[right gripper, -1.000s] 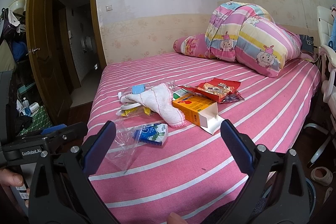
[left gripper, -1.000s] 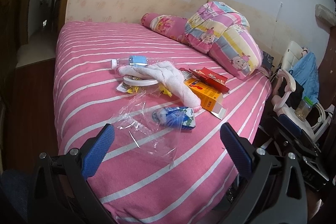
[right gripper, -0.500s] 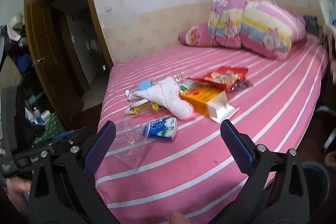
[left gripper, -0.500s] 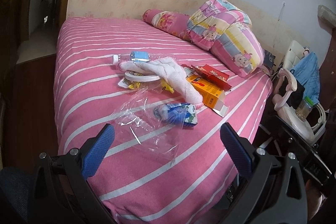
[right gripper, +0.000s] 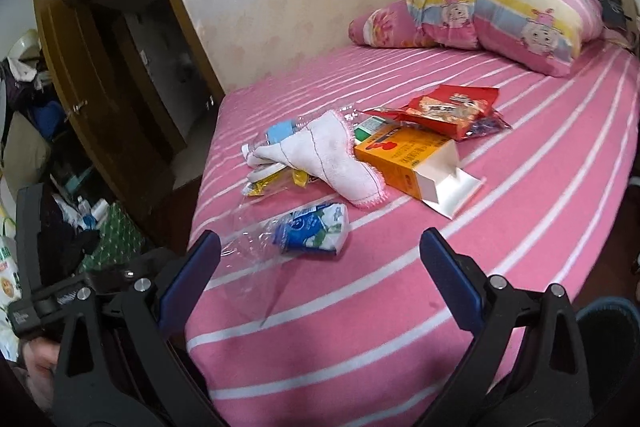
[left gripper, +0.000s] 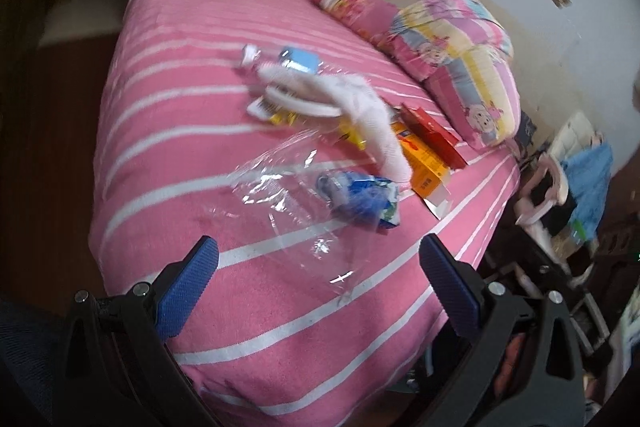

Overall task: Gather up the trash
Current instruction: 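Grasp the clear plastic bag with the left gripper while the right grasps the blue wrapper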

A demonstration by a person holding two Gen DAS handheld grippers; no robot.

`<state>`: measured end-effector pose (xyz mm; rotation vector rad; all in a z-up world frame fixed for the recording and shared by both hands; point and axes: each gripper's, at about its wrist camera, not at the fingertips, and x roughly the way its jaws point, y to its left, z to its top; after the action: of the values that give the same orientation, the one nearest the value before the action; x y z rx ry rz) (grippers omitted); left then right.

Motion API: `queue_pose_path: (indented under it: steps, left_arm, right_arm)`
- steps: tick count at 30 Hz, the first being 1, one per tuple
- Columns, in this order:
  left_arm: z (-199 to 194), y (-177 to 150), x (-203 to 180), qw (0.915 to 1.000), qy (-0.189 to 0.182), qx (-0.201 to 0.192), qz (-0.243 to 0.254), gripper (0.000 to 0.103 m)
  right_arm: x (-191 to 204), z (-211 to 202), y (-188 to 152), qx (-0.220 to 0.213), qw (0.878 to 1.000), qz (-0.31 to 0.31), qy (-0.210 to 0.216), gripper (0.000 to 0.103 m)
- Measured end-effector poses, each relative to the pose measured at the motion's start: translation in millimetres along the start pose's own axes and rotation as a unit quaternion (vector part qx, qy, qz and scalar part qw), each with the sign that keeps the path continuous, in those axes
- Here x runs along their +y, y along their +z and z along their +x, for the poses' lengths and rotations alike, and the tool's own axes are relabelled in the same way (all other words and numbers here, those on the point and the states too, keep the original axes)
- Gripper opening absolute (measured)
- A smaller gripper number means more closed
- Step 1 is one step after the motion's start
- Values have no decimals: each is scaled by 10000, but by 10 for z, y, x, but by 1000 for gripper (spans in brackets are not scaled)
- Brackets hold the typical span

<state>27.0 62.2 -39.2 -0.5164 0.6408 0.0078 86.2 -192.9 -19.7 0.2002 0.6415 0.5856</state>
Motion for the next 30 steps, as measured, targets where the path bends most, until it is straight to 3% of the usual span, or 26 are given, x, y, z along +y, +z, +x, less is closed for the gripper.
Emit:
queue_pose_path:
  steps: [5, 10, 13, 15, 17, 22, 25, 27, 30]
  left_arm:
    - [254, 57, 233, 9964, 21, 522, -670, 98]
    - [468, 150, 235, 9951, 194, 809, -543, 96]
    - [584, 178, 228, 9940, 230, 974, -446, 94]
    - [655, 164, 228, 9928, 224, 1094, -431, 77]
    - [757, 159, 242, 9906, 181, 1274, -459, 73]
    - [864, 157, 147, 9910, 276, 1298, -149, 73]
    - [880, 145, 87, 9903, 389, 1333, 82, 57]
    - [887, 142, 92, 9902, 387, 1332, 142, 37]
    - [879, 140, 169, 9906, 325, 1325, 12, 19]
  right_arm:
    - [-108, 451, 123, 420, 9991, -59, -10, 98]
    - [-180, 758, 191, 688, 9976, -97, -53, 97]
    - [-169, 932, 190, 899, 9957, -207, -69, 85]
    - [-157, 1040, 187, 1025, 9945, -228, -65, 76]
    - [-139, 1117, 178, 1113, 9935, -242, -44, 74]
    - [-51, 1344, 126, 1449, 9889, -330, -59, 70]
    - [-10, 1424, 91, 1615, 9863, -336, 58, 56]
    - [33, 1439, 79, 1610, 9861, -407, 42, 52]
    - [10, 1428, 99, 1559, 9873, -300, 95, 43]
